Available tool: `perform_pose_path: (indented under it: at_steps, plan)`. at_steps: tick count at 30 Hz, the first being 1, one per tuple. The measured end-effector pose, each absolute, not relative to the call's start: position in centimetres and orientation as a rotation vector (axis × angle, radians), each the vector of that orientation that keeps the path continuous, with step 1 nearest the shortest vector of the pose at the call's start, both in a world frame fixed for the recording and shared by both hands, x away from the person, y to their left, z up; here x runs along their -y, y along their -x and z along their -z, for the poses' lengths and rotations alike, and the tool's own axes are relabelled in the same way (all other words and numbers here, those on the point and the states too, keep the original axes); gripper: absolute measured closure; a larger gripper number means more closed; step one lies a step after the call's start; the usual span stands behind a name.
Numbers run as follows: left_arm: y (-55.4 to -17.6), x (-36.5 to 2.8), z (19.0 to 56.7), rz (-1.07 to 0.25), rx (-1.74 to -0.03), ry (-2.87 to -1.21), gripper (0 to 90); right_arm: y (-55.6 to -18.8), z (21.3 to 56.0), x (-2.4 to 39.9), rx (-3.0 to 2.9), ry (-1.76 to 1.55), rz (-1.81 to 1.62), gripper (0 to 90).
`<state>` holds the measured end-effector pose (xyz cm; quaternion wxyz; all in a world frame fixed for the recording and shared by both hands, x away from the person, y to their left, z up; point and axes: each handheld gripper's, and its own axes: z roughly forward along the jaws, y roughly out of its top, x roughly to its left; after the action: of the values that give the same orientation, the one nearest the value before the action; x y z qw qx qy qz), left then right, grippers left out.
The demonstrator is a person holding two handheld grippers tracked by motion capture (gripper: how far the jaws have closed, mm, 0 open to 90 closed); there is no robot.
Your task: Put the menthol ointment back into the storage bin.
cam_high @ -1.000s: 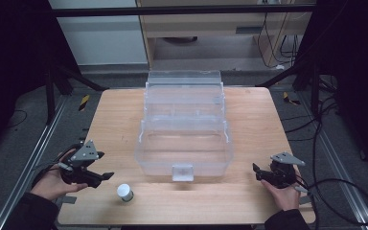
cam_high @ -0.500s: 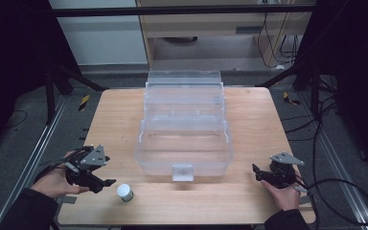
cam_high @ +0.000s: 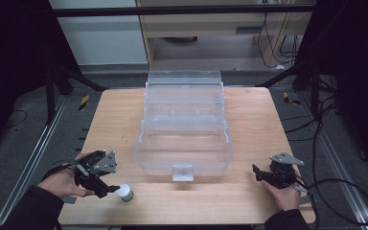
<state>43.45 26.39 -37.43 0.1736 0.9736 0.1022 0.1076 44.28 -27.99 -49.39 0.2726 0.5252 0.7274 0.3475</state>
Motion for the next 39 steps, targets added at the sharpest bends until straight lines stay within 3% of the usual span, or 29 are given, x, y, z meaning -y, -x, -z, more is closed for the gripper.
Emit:
perform_pose_path:
  at_steps: [39]
  plan:
    - [-43.4,-24.1,41.7,-0.191,-0.162,-2.907,31.8,-44.4,49.6,27.8,-1.987,-1.418,-0.926,19.1]
